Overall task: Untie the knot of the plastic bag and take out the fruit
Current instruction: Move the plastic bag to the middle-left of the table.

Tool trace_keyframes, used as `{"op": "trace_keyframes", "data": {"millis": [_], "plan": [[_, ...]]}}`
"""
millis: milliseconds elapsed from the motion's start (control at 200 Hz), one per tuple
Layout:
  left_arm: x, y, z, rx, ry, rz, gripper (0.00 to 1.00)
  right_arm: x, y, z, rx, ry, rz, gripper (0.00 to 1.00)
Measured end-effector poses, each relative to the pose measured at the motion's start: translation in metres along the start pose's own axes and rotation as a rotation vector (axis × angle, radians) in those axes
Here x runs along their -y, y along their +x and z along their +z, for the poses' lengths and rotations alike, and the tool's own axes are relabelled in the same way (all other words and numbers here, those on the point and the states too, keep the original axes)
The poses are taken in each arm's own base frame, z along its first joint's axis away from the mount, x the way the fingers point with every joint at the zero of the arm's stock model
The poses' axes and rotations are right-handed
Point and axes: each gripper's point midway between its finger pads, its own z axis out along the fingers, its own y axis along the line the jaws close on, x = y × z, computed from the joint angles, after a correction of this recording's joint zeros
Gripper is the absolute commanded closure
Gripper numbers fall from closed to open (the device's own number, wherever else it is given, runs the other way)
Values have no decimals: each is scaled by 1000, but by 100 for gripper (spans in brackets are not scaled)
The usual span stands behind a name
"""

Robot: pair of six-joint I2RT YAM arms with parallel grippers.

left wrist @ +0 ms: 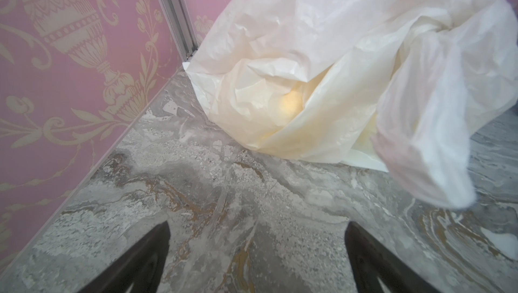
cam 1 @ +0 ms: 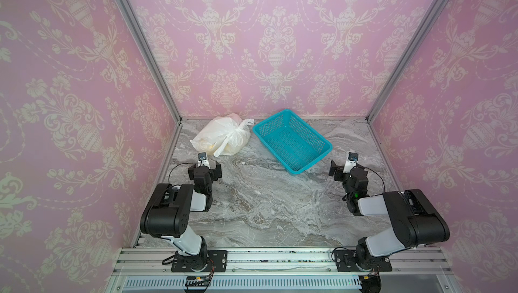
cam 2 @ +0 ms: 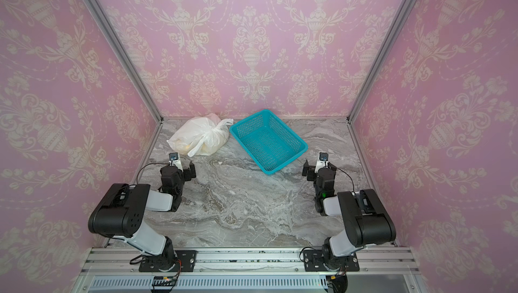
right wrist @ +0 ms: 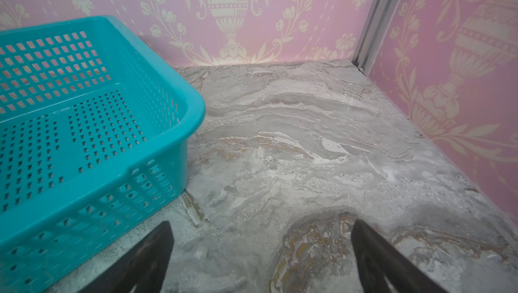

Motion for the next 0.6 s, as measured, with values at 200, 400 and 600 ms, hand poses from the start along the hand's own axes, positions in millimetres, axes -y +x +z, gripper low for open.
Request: {"op": "trace_keyframes", "data": {"millis": [200,400,600], "plan": [[-3,-94,-35,151,34,-120,1,-3,-50,-45,152,71,27,0],[-1,-151,-104,276,138,-205,1,18,-108,-83,189,112,274,0],[-32,-161,-149,332,95,-396,1,14,-105,-107,171,-6,356,0]]}}
